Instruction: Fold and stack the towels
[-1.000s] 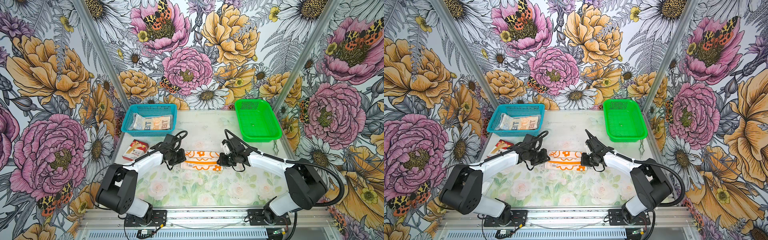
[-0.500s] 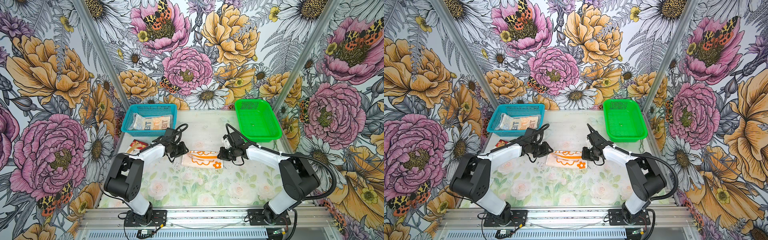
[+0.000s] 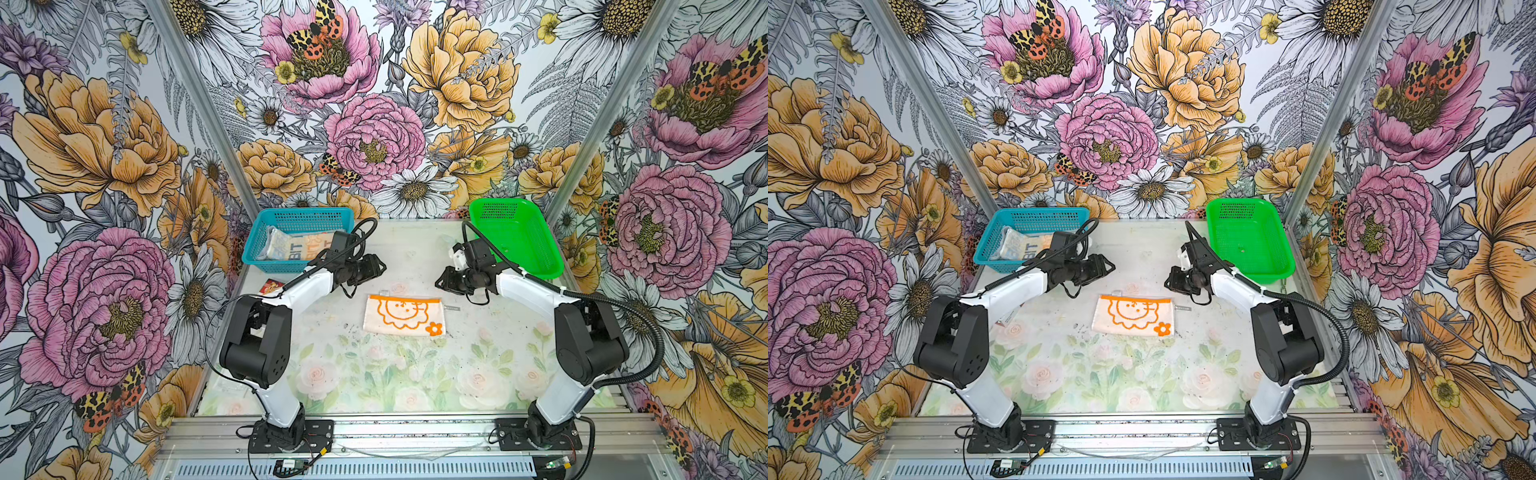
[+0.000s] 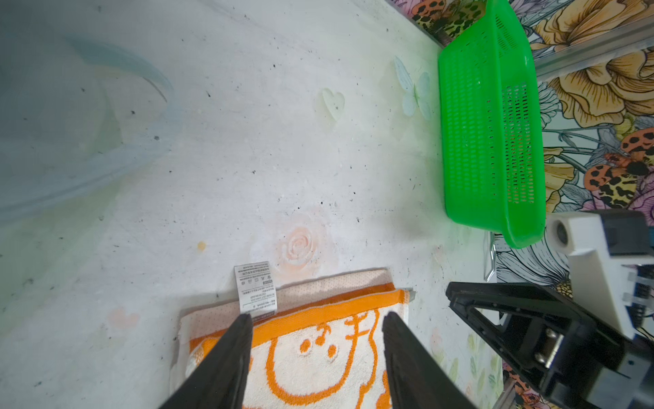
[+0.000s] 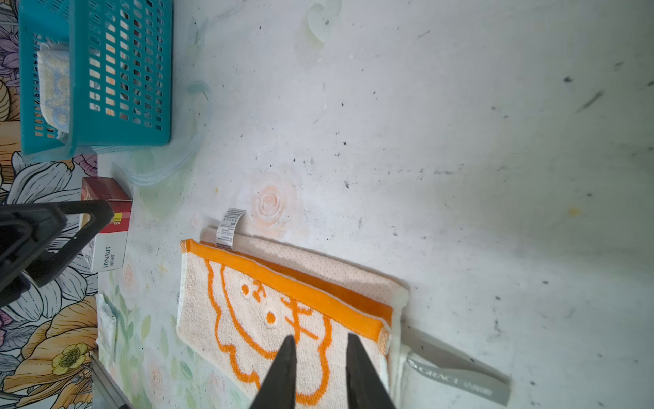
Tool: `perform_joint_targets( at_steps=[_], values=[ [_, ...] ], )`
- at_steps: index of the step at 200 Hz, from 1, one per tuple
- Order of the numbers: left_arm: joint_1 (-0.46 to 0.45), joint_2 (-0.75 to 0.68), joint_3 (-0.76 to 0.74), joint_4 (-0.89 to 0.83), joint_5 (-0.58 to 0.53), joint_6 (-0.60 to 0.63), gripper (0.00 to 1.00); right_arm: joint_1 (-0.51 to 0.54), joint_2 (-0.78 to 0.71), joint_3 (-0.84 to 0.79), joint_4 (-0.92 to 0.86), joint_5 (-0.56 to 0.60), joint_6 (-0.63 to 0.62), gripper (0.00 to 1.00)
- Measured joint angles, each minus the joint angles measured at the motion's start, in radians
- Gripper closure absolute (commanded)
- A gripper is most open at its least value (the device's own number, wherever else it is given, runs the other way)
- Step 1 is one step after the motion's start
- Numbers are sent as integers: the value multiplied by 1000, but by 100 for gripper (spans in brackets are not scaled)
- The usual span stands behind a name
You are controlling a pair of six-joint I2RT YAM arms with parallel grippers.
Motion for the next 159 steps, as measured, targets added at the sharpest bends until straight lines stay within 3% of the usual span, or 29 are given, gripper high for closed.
perform_joint_targets(
  at_steps=[25, 48, 58, 79, 94, 112, 159],
  values=[
    [-27, -64, -58, -28, -39, 33, 44, 11, -46, -31, 0, -6, -9, 75],
    [-39, -151, -158, -55, -40, 58, 42, 62, -92, -61, -9, -14, -10, 74],
    [-29, -165, -189, -75, -37, 73, 36, 97, -96, -63, -7, -18, -9, 73],
    [-4, -157, -238, -97, -23, 113, 11, 171, -82, -63, -1, -20, -3, 71],
    [7, -154, -269, -101, -13, 134, 2, 204, -56, -71, 23, -27, -1, 69],
    [9, -150, -291, -85, 6, 137, 2, 198, -43, -117, 61, -22, 3, 68],
    [30, -72, -313, -5, 56, 106, 15, 150, 23, -204, 91, 16, 24, 69]
  ],
)
